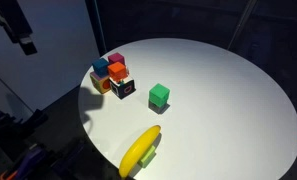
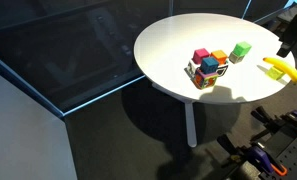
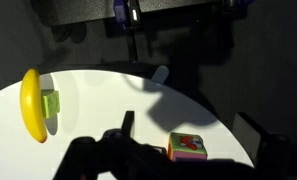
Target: Put the blue block on the table
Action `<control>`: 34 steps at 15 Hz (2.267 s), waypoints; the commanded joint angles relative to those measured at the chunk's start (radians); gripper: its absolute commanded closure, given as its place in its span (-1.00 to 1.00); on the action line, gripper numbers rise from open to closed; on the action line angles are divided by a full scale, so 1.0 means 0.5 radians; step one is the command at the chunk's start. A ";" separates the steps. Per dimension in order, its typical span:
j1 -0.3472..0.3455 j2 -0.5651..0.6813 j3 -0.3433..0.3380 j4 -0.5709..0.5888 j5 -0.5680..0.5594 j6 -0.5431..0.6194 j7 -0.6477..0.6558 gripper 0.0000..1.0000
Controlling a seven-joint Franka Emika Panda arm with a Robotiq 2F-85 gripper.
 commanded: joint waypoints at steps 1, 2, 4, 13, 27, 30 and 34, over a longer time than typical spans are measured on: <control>0.009 0.000 -0.009 0.002 -0.005 -0.003 0.003 -1.00; 0.009 0.000 -0.009 0.002 -0.005 -0.003 0.003 -1.00; 0.009 0.000 -0.009 0.002 -0.005 -0.003 0.003 -1.00; 0.014 0.028 -0.006 0.013 0.000 0.063 0.009 -1.00; -0.006 0.520 0.083 0.282 -0.018 0.354 0.370 -1.00; -0.004 0.662 0.089 0.374 -0.033 0.365 0.550 -1.00; 0.023 0.832 0.085 0.480 -0.090 0.358 0.617 -1.00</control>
